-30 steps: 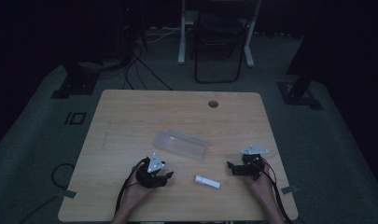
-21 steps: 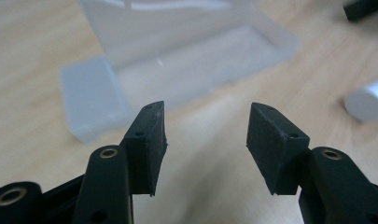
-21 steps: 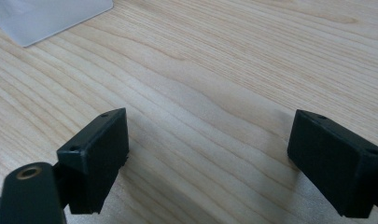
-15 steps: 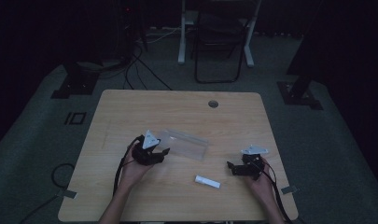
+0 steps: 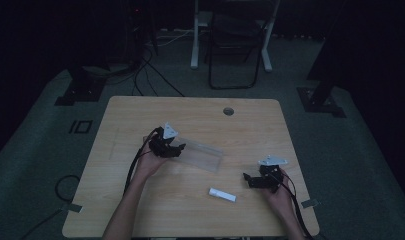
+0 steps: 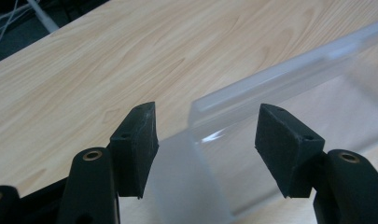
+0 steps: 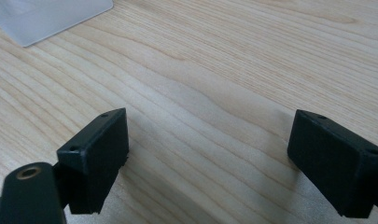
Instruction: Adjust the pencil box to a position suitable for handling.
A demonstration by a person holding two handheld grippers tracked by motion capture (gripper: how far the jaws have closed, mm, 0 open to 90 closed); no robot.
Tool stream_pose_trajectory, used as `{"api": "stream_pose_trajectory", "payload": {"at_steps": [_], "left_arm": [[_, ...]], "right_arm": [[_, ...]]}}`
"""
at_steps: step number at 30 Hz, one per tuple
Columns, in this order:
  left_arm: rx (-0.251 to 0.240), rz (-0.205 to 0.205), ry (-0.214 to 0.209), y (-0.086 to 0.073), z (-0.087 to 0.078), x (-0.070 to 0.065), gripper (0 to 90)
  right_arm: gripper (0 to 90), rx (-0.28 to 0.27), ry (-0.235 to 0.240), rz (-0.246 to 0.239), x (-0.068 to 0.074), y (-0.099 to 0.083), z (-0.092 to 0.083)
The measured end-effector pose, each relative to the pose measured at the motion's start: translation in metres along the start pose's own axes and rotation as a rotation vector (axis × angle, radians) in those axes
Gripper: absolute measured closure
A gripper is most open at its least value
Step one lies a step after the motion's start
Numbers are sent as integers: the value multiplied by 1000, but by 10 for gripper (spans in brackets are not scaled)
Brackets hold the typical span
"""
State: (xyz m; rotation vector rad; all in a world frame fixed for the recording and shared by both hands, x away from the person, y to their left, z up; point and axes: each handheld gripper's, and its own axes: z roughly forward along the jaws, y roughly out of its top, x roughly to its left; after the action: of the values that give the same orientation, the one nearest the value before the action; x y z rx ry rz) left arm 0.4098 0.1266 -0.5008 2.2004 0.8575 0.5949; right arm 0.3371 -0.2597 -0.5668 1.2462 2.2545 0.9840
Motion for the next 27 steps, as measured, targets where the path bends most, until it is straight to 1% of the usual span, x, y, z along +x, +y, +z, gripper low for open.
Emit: {"api": "stream_pose_trajectory", "payload": {"at_steps": [4,6,7,9,13,16,19,22,25,27], "left_arm": [[-5,38,9,1,6,-1,413],[8,69,18,0,10,-2,426],[18,75,16,0,11,-2,429],[18,78,10,1,13,-1,464],[-2,91,3,3,11,-3,557],[-5,104,5,4,9,-5,596],[-3,121,16,4,8,-10,632],[-6,128,25,3,6,-13,672],[-13,128,37,2,4,-17,686],[-15,141,38,0,3,-20,709]], "right_arm": [[125,0,0,0,0,0,0],[124,0,0,0,0,0,0],[124,0,0,0,0,0,0],[125,0,0,0,0,0,0],[124,0,0,0,0,0,0],[125,0,0,0,0,0,0],[124,0,0,1,0,0,0],[124,0,0,-1,0,0,0],[124,0,0,0,0,0,0],[125,0,0,0,0,0,0]]}}
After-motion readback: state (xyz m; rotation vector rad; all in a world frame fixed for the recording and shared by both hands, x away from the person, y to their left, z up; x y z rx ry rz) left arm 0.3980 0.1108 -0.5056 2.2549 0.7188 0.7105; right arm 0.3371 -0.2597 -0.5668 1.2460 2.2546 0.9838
